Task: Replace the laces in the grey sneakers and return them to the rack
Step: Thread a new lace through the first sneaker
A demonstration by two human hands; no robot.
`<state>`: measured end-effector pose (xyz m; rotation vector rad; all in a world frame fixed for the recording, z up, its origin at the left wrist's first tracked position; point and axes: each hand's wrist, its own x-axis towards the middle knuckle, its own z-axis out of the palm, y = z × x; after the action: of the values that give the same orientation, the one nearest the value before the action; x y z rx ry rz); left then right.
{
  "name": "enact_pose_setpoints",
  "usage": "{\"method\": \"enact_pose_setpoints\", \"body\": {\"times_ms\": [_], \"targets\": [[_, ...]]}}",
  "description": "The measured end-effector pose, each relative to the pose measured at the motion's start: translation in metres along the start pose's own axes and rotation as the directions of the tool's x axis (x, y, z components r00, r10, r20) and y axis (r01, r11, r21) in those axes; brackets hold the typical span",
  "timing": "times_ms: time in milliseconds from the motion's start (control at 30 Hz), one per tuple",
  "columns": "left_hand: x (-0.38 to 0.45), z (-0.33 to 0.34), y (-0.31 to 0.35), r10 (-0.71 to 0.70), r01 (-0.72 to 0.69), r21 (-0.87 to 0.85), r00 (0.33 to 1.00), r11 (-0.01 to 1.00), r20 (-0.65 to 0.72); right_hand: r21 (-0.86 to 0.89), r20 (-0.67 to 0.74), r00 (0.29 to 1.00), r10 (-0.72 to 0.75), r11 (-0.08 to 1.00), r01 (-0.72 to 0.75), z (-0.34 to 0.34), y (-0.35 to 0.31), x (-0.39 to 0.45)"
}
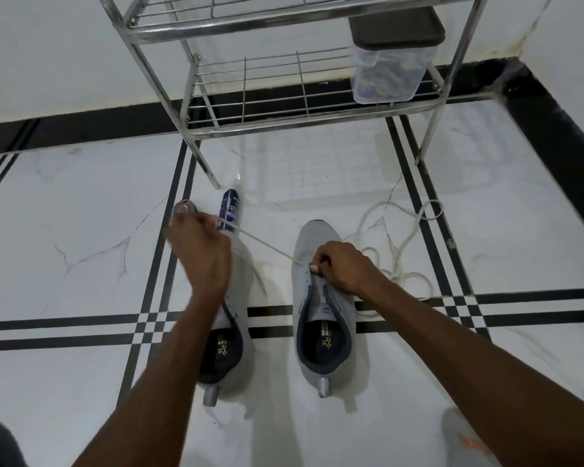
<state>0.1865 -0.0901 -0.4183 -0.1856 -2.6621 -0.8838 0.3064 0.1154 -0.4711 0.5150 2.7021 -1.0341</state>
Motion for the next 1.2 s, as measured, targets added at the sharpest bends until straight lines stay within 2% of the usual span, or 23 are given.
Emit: {"method": "enact_pose_setpoints", "body": {"times_ms": [67, 100, 133, 167, 200, 233, 267, 300, 367, 467, 533, 567, 600, 667, 733, 767, 800, 867, 900, 967, 1033, 1100, 1200], "targets": [[0.029, -0.024, -0.016, -0.196, 0.213, 0.091, 0.966, 0.973, -0.171, 0.017, 0.009, 1.000, -0.007, 1.000, 0.007, -0.001, 0.002, 0.001], [0.035, -0.031, -0.019, -0.272, 0.298, 0.125, 0.943, 0.946, -0.191, 0.012, 0.014, 1.000, -0.011, 1.000, 0.010, -0.002, 0.002, 0.001], [0.033, -0.029, -0.017, -0.288, 0.315, 0.159, 0.942, 0.936, -0.173, 0.004, 0.018, 1.000, -0.013, 1.000, 0.013, -0.002, 0.001, 0.001], [0.025, -0.025, -0.010, -0.220, 0.236, 0.168, 0.969, 0.957, -0.109, -0.005, 0.022, 1.000, -0.012, 1.000, 0.012, -0.001, 0.001, 0.001], [0.013, -0.016, -0.002, -0.073, 0.074, 0.131, 0.997, 0.989, -0.009, -0.011, 0.024, 1.000, -0.014, 1.000, 0.014, -0.001, -0.001, 0.001], [-0.003, -0.004, 0.009, 0.096, -0.104, 0.054, 0.987, 0.993, 0.129, -0.018, 0.026, 1.000, -0.012, 1.000, 0.012, -0.001, -0.001, 0.002], [-0.018, 0.008, 0.018, 0.240, -0.247, -0.012, 0.932, 0.969, 0.271, -0.025, 0.028, 1.000, -0.012, 1.000, 0.012, -0.001, -0.002, 0.003], [-0.033, 0.020, 0.024, 0.328, -0.341, -0.038, 0.858, 0.939, 0.396, -0.033, 0.031, 0.999, -0.009, 0.999, 0.010, -0.001, -0.002, 0.003], [-0.054, 0.038, 0.025, 0.343, -0.407, -0.009, 0.758, 0.914, 0.555, -0.045, 0.029, 1.000, -0.008, 0.999, 0.009, -0.002, -0.002, 0.005], [-0.063, 0.047, 0.021, 0.248, -0.327, 0.008, 0.732, 0.945, 0.634, -0.027, 0.040, 0.999, -0.030, 0.999, 0.031, 0.000, -0.001, 0.003], [-0.057, 0.047, 0.020, 0.224, -0.341, 0.067, 0.741, 0.938, 0.633, -0.005, 0.048, 0.998, -0.036, 0.999, 0.036, 0.001, 0.001, 0.002], [-0.051, 0.044, 0.016, 0.193, -0.317, 0.108, 0.778, 0.942, 0.598, 0.003, 0.049, 0.998, -0.036, 0.999, 0.036, 0.000, 0.001, 0.002], [-0.041, 0.041, 0.009, 0.144, -0.243, 0.126, 0.840, 0.962, 0.523, 0.012, 0.048, 0.998, -0.037, 0.999, 0.037, 0.000, 0.002, 0.003], [-0.022, 0.027, -0.004, 0.005, -0.032, 0.088, 0.959, 0.996, 0.285, 0.028, 0.045, 0.998, -0.042, 0.999, 0.041, -0.003, 0.004, 0.003], [-0.008, 0.013, -0.014, -0.079, 0.071, 0.109, 0.994, 0.992, 0.078, 0.034, 0.045, 0.998, -0.045, 0.998, 0.044, -0.003, 0.005, 0.003], [-0.005, 0.009, -0.012, -0.055, 0.049, 0.132, 0.997, 0.990, 0.048, 0.030, 0.047, 0.998, -0.043, 0.999, 0.042, -0.003, 0.005, 0.003], [-0.006, 0.008, -0.007, 0.011, -0.020, 0.121, 0.997, 0.992, 0.073, 0.022, 0.052, 0.998, -0.042, 0.999, 0.041, -0.003, 0.004, 0.002], [-0.016, 0.013, 0.006, 0.202, -0.202, -0.025, 0.945, 0.979, 0.257, 0.004, 0.074, 0.997, -0.037, 0.999, 0.037, -0.003, 0.002, 0.003], [-0.025, 0.019, 0.012, 0.282, -0.276, -0.073, 0.882, 0.958, 0.376, -0.004, 0.086, 0.996, -0.035, 0.999, 0.036, -0.003, 0.001, 0.004], [-0.043, 0.037, 0.015, 0.341, -0.328, -0.127, 0.764, 0.936, 0.547, -0.017, 0.085, 0.996, -0.038, 0.999, 0.040, -0.007, -0.001, 0.006], [-0.057, 0.046, 0.013, 0.310, -0.234, -0.204, 0.732, 0.951, 0.607, -0.033, 0.056, 0.998, -0.043, 0.998, 0.045, -0.011, 0.000, 0.005], [-0.062, 0.047, 0.010, 0.260, -0.115, -0.273, 0.765, 0.955, 0.589, -0.061, 0.039, 0.999, -0.038, 0.997, 0.040, -0.020, 0.005, 0.002], [-0.064, 0.048, 0.006, 0.228, -0.070, -0.288, 0.794, 0.955, 0.563, -0.033, 0.066, 0.998, -0.021, 0.999, 0.023, -0.036, 0.019, -0.001]]}}
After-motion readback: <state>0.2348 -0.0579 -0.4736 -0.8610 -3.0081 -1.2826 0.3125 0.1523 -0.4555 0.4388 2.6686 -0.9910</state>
